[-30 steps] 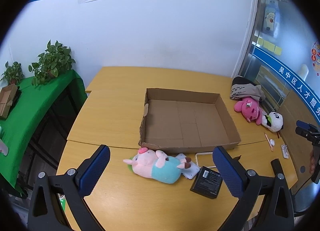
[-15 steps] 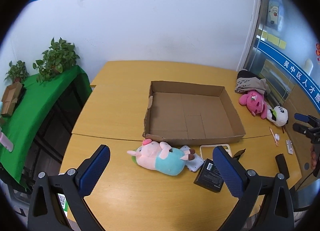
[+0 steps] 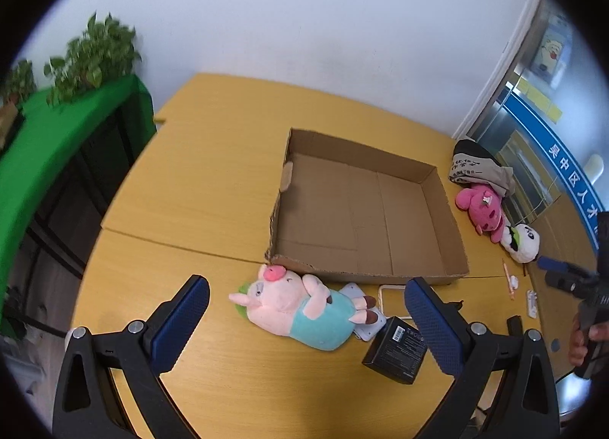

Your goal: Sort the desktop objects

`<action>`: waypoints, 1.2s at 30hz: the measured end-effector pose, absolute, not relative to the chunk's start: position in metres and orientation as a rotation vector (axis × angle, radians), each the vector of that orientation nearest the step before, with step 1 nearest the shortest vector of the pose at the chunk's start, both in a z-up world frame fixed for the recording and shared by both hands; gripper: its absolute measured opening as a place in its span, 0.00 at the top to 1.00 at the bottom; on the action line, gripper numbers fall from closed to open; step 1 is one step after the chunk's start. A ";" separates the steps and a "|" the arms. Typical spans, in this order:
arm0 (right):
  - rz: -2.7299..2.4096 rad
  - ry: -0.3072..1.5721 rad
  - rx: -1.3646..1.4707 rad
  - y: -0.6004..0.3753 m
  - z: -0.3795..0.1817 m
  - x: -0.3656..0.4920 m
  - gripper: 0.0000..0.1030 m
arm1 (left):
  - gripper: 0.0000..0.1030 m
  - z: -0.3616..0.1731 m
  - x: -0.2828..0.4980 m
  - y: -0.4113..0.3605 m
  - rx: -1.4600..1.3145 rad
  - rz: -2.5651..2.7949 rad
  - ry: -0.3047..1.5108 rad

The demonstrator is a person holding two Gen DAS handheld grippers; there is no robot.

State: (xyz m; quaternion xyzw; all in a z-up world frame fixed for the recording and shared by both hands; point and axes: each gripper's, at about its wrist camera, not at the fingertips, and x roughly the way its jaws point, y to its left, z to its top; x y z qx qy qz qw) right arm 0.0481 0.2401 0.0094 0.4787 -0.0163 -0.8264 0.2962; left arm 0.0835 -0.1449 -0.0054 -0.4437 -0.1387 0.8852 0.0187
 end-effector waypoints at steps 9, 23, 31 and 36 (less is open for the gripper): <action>-1.895 -0.046 1.455 0.137 -0.062 0.035 0.01 | 0.01 -0.079 0.049 -0.180 -1.535 2.541 -0.747; -1.788 0.429 1.379 0.032 -0.158 0.030 0.03 | 0.02 -0.200 -0.001 -0.189 -1.761 2.299 -0.999; -1.678 0.465 1.444 -0.001 -0.213 0.009 0.07 | 0.06 -0.233 -0.007 -0.187 -1.862 2.251 -1.022; -1.612 0.448 1.512 -0.006 -0.242 0.007 0.08 | 0.15 -0.250 0.000 -0.195 -1.873 2.217 -1.129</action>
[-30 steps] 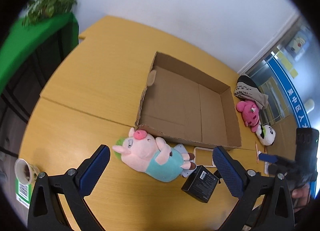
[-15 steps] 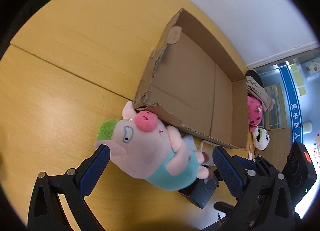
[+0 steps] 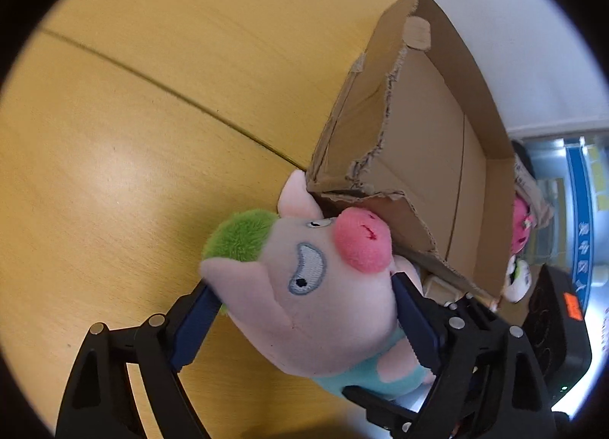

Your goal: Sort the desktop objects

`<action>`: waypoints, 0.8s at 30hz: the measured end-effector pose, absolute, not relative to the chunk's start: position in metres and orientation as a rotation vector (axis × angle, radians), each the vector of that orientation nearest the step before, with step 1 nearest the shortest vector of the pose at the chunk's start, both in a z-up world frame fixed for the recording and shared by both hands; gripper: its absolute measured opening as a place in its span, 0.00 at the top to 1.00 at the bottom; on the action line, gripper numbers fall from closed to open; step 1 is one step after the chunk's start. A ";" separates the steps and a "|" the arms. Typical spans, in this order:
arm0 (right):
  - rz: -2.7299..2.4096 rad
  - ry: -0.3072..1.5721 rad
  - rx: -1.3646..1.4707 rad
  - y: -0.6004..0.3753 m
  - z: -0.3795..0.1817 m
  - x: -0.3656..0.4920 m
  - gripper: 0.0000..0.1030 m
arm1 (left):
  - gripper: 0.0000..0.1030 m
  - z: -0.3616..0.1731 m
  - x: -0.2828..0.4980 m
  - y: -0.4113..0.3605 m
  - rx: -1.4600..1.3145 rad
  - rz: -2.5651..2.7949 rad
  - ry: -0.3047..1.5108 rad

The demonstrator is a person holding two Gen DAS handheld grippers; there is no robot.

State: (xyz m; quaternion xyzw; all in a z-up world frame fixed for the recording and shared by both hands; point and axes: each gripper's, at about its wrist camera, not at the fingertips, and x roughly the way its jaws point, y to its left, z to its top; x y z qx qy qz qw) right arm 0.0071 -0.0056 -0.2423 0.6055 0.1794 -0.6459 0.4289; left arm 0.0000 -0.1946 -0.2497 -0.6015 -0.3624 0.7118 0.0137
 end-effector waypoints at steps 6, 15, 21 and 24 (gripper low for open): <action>-1.539 0.354 1.568 0.005 -0.252 0.009 0.10 | 0.19 -0.241 0.005 -0.184 -1.867 2.266 -0.993; -1.484 0.312 1.556 0.017 -0.246 0.016 0.23 | 0.25 -0.230 0.023 -0.187 -1.908 2.271 -0.947; -1.476 0.255 1.530 0.026 -0.225 0.024 0.24 | 0.26 -0.196 0.035 -0.182 -1.847 2.349 -0.891; -1.489 0.243 1.504 0.028 -0.210 0.022 0.24 | 0.26 -0.175 0.036 -0.184 -1.801 2.395 -0.852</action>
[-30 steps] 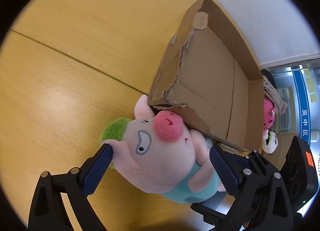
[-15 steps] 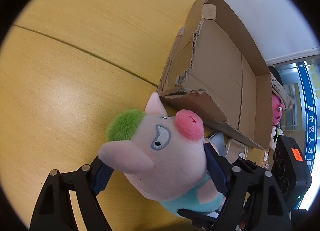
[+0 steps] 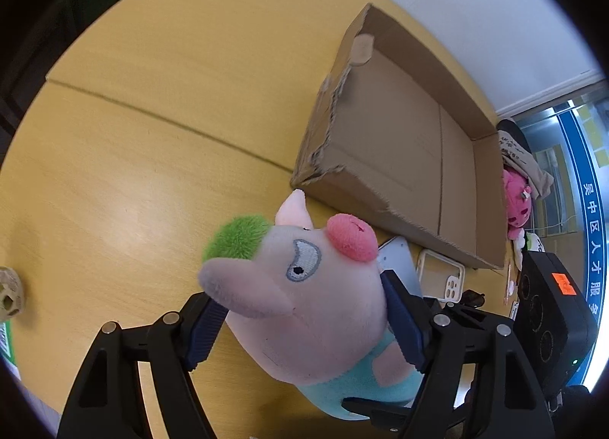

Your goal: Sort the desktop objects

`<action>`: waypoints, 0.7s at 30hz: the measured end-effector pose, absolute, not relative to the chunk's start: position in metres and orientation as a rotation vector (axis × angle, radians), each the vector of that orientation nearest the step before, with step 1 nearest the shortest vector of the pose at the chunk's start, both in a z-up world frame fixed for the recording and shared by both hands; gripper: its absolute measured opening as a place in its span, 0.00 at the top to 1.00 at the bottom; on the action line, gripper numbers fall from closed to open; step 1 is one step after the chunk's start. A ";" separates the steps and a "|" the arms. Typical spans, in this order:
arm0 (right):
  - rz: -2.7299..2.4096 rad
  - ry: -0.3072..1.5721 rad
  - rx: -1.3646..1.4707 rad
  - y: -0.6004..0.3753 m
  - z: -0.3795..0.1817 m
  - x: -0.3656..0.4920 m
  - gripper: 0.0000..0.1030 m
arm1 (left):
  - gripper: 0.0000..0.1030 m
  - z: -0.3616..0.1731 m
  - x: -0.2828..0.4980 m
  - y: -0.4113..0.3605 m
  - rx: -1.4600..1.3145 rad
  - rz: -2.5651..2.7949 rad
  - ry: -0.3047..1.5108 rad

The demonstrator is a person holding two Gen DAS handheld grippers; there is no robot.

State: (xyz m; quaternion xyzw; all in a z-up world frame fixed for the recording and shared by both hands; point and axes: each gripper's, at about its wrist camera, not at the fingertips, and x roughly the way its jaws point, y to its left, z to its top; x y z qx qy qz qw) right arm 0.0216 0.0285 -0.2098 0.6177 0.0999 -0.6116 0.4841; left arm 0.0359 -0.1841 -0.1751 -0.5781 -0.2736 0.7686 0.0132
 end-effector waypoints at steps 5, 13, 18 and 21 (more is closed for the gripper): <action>-1.528 0.211 1.466 0.031 -0.184 0.010 0.24 | 0.27 -0.141 0.027 -0.186 -1.712 2.467 -0.779; -1.613 0.037 1.417 0.068 -0.153 -0.019 0.26 | 0.29 -0.109 -0.003 -0.167 -1.595 2.504 -0.637; -1.636 -0.042 1.422 0.085 -0.155 -0.034 0.27 | 0.34 -0.103 -0.025 -0.151 -1.563 2.487 -0.574; -1.653 -0.085 1.419 0.082 -0.157 -0.037 0.27 | 0.34 -0.100 -0.036 -0.144 -1.546 2.479 -0.545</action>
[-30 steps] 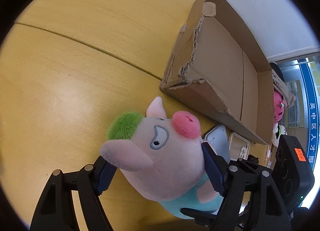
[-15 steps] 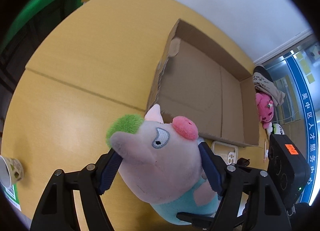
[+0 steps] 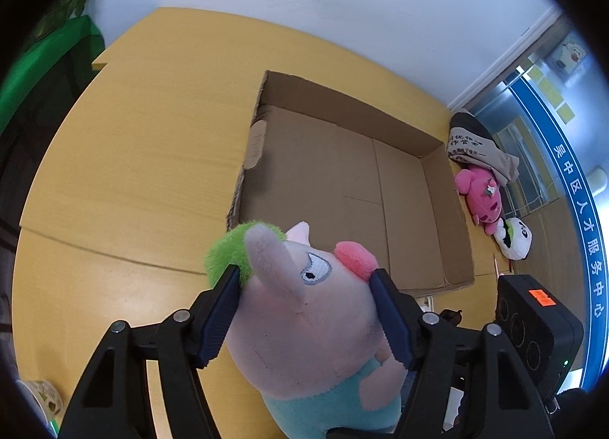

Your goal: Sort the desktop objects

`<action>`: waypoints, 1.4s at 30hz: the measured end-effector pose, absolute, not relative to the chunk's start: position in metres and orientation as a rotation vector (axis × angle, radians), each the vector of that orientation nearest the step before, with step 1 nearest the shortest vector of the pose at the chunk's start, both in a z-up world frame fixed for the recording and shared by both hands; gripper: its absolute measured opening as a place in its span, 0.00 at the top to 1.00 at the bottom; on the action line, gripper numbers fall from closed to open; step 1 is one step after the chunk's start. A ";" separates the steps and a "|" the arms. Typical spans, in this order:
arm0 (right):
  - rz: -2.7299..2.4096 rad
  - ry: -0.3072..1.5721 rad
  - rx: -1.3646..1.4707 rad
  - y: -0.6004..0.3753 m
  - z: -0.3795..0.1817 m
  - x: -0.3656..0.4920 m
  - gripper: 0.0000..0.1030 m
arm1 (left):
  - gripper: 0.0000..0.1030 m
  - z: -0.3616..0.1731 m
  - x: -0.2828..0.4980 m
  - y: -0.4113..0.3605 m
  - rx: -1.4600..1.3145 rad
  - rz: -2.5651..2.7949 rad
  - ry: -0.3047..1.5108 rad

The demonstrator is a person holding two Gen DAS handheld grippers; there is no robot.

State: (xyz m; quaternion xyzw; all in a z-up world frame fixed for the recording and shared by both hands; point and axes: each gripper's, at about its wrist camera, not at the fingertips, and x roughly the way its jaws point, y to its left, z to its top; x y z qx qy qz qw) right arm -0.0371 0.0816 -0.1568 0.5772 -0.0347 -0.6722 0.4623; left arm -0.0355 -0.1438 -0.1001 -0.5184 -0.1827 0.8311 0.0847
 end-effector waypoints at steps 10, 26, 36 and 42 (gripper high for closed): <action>-1.722 -0.246 1.378 0.079 -0.144 -0.036 0.28 | 0.34 -0.081 -0.079 -0.128 -1.460 2.482 -0.473; -1.873 -0.442 1.361 0.095 -0.154 -0.166 0.28 | 0.34 -0.096 -0.228 -0.091 -1.408 2.393 -0.296; -1.868 -0.499 1.450 0.097 -0.202 -0.205 0.28 | 0.34 -0.151 -0.287 -0.101 -1.528 2.378 -0.269; -1.854 -0.588 1.554 0.070 -0.250 -0.221 0.24 | 0.35 -0.191 -0.310 -0.110 -1.705 2.372 -0.222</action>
